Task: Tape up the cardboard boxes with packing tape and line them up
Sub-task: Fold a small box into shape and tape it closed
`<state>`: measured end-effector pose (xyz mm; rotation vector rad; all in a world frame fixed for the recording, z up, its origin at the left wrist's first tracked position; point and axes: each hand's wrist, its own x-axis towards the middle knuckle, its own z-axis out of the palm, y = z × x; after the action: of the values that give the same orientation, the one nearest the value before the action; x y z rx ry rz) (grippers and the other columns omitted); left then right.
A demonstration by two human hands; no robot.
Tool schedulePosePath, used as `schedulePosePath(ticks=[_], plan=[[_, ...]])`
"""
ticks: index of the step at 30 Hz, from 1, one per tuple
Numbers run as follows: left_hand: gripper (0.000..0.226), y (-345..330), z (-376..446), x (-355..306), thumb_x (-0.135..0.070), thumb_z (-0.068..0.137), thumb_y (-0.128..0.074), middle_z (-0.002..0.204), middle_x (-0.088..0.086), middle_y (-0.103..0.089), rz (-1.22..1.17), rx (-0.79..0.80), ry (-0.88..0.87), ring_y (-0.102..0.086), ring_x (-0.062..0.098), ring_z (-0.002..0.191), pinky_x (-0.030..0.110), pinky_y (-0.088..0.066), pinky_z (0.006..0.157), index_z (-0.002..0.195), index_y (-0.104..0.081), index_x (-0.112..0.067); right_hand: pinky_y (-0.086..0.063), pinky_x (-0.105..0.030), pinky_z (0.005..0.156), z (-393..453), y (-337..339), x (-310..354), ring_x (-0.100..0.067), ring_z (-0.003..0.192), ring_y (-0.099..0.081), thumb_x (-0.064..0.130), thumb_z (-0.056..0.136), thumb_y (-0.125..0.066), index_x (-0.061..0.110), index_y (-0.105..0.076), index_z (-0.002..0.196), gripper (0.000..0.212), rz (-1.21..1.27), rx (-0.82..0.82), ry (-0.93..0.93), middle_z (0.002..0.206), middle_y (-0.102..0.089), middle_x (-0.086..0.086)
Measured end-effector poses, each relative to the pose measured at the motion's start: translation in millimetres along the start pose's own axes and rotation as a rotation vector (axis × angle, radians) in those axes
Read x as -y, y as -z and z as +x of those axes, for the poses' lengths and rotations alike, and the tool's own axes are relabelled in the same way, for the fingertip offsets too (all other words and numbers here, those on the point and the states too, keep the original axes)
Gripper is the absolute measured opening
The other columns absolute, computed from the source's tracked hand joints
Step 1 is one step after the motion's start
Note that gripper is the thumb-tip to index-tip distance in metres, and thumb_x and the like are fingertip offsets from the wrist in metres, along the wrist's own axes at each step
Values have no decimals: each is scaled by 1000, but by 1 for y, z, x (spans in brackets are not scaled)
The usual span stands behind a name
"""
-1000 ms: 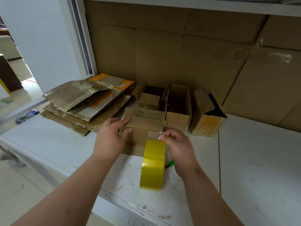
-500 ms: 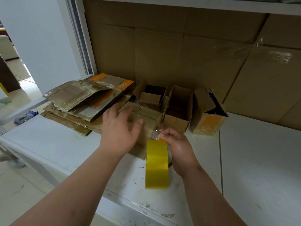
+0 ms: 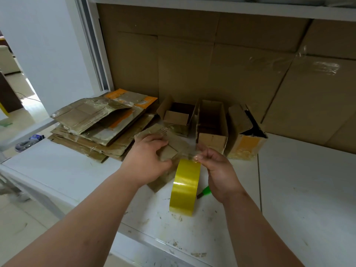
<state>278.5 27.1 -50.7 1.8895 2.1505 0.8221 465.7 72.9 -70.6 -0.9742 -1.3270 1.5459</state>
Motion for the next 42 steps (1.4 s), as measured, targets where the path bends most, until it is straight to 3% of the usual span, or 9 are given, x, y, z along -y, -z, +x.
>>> schedulePosePath(ticks=[4,7,9,14,19,25,28,32,42], plan=[[64,9,-1,7,-33,81,-62,154,-12,-35,-34,113,-28,-19,13,146,24,-12,115,143,-51,-24,-34,-51,115,-3,3,0,-22,123,-57,17,78,-71,20,-66,66,14,45,30,-22,125,-64,2],[67,13,-7,13,-31,73,-52,148,-7,-38,-65,142,-30,-24,20,140,26,-14,113,140,-55,-27,-48,-36,97,-5,4,1,-17,103,-65,1,91,-57,10,-63,73,21,81,74,-49,118,-65,-5],[57,13,-8,17,-17,83,-57,144,-7,-40,-72,159,-73,-29,16,138,20,-15,112,139,-56,-25,-48,-31,86,-8,2,4,-16,95,-66,-3,93,-52,8,-61,73,24,123,106,-71,113,-67,-8],[61,23,-9,21,10,83,-52,140,-13,-49,-40,142,-146,-37,-5,127,-6,-14,98,132,-62,-24,-48,-48,96,-9,-2,4,-32,107,-65,-5,93,-48,7,-62,71,28,206,159,-142,101,-73,-14],[65,30,-11,23,15,79,-50,139,-16,-53,-32,139,-134,-38,-10,123,-8,-14,97,128,-66,-26,-57,-36,72,-17,-9,11,-23,86,-70,-7,92,-43,1,-54,74,23,286,178,-205,93,-69,-15],[40,25,-21,11,-3,93,-55,131,-12,-58,-144,-13,-116,-49,5,124,13,-30,104,122,-69,-26,-48,-45,89,-23,-11,12,-26,90,-66,-5,89,-44,1,-52,73,19,238,189,-169,98,-70,-14],[18,28,-29,-9,-29,95,-60,113,-16,-60,-288,-39,-88,-54,-4,106,3,-35,83,107,-74,-28,-49,-39,80,-24,-9,11,-25,85,-63,0,87,-51,3,-54,74,14,212,217,-153,100,-69,-12],[16,34,-38,-34,-45,89,-64,93,-14,-69,-403,127,13,-60,-7,87,12,-45,69,92,-72,-32,-45,-28,62,-28,-11,13,-18,65,-55,8,86,-59,7,-56,73,13,120,232,-113,78,-66,-5],[9,38,-42,-51,-29,88,-72,94,-6,-74,-264,219,72,-67,10,89,39,-56,86,83,-72,-21,-40,-40,84,-38,-15,12,-22,85,-55,20,79,-61,19,-66,69,11,14,259,-11,92,-63,-7]])
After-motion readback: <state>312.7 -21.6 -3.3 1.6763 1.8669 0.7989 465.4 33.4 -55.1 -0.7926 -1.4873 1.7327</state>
